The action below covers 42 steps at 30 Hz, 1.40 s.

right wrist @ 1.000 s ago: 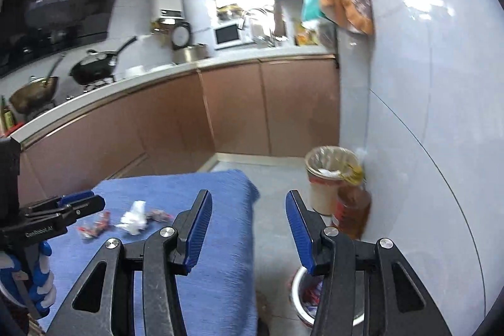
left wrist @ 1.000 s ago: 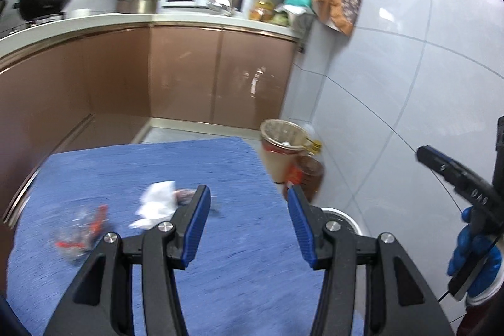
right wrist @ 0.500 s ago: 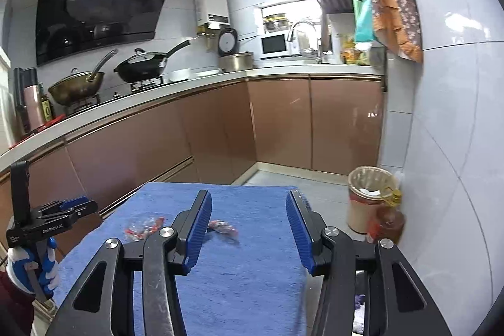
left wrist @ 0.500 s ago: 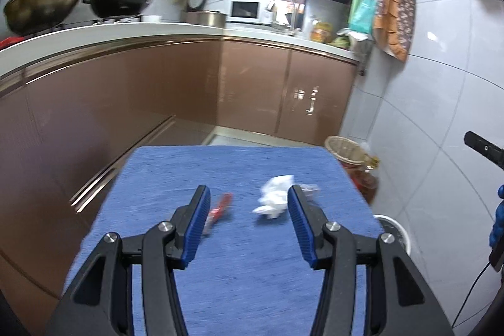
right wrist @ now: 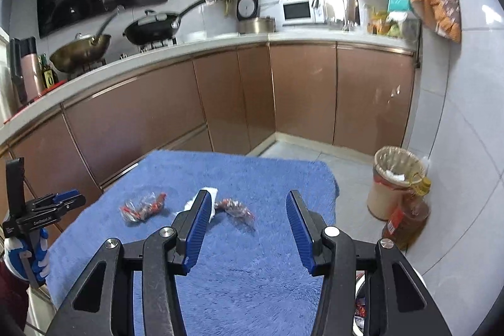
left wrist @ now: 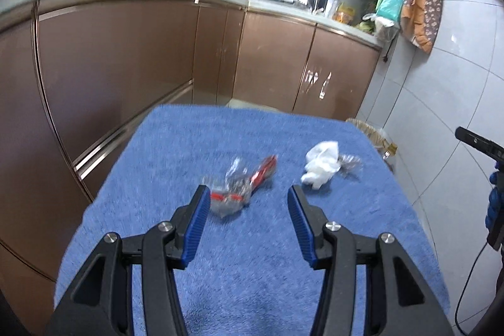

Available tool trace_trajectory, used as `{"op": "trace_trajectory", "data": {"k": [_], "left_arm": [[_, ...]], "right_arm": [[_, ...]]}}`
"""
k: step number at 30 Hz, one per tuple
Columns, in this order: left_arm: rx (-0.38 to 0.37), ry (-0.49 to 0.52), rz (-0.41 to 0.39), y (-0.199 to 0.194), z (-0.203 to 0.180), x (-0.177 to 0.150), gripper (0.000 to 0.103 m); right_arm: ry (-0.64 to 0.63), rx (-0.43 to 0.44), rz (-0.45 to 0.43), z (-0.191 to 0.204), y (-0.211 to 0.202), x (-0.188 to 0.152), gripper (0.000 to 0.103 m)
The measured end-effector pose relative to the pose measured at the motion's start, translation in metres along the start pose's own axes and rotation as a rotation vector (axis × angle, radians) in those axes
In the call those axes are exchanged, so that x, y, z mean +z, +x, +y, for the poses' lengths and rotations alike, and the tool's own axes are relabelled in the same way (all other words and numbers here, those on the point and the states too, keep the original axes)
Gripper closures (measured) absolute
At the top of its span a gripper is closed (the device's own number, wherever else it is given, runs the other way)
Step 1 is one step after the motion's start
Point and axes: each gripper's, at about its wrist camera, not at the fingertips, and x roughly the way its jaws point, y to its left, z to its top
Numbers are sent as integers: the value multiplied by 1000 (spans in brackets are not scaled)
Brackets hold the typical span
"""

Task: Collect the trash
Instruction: 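Move both open tools back over the towel toward the remaining trash, then grasp the clear bag with red strip with the right tool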

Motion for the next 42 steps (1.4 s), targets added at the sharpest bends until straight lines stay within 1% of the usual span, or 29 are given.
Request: {"op": "trace_trajectory", "data": {"k": [5, 8, 11, 15, 23, 27, 30, 35, 42], "left_arm": [[16, 3, 39, 17, 3, -19, 54], [15, -25, 54, 26, 9, -26, 54], [10, -52, 60, 35, 9, -24, 54], [-1, -50, 64, 50, 2, -16, 54], [-24, -47, 91, 77, -15, -9, 54], [-41, -28, 112, 89, -27, -8, 54], [-43, -32, 124, 96, -29, -9, 54], [-29, -49, 133, 100, -24, -11, 54], [15, -64, 134, 100, -10, -12, 54]], "right_arm": [[23, 17, 59, -22, 42, -11, 56], [37, 33, 84, -32, 63, -17, 56], [38, 53, 107, -39, 83, -23, 56], [34, 89, 137, -44, 111, -27, 56], [4, 172, 183, -42, 151, -34, 56], [-17, 204, 205, -39, 169, -35, 56], [-24, 234, 218, -35, 182, -35, 56], [-37, 258, 253, -30, 207, -36, 56], [-29, 303, 300, -23, 234, -41, 56]]}}
